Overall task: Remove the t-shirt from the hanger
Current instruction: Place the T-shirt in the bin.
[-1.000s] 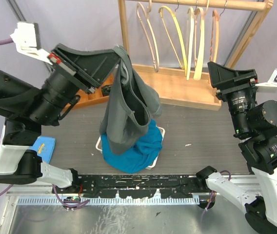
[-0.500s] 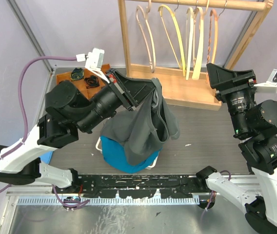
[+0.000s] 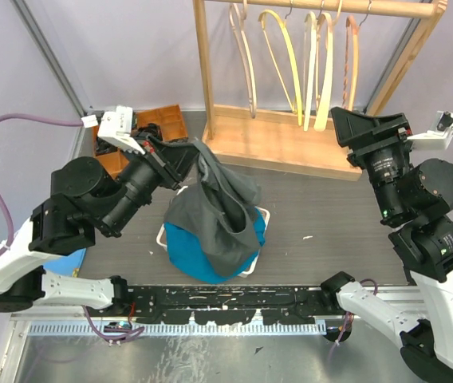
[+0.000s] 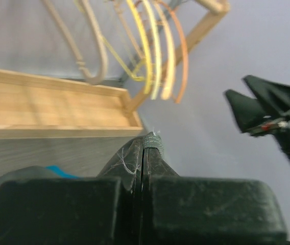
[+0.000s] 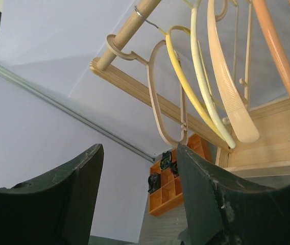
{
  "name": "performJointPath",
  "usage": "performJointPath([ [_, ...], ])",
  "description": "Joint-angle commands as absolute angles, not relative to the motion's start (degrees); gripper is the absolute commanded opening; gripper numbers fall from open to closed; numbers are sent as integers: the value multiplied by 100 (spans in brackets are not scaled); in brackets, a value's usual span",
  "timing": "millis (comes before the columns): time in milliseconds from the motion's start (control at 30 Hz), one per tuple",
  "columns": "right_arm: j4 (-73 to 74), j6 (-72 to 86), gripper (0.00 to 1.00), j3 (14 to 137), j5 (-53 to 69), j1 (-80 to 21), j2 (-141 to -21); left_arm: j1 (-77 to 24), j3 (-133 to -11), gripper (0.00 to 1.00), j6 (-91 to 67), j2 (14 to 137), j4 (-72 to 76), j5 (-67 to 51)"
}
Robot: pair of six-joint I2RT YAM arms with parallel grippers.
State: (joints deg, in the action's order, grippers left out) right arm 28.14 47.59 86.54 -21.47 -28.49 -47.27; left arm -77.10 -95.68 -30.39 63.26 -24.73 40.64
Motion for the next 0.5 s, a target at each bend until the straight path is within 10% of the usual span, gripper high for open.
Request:
performJointPath([
  [0, 2816, 4665, 65, 8683, -2027, -2841, -4765, -7735, -9643, 0, -2469, 6367, -3588, 5371],
  [467, 3209, 4351, 65, 8682, -1813, -2839, -4785, -7683, -9551, 0, -1909, 7007, -4930, 6378],
])
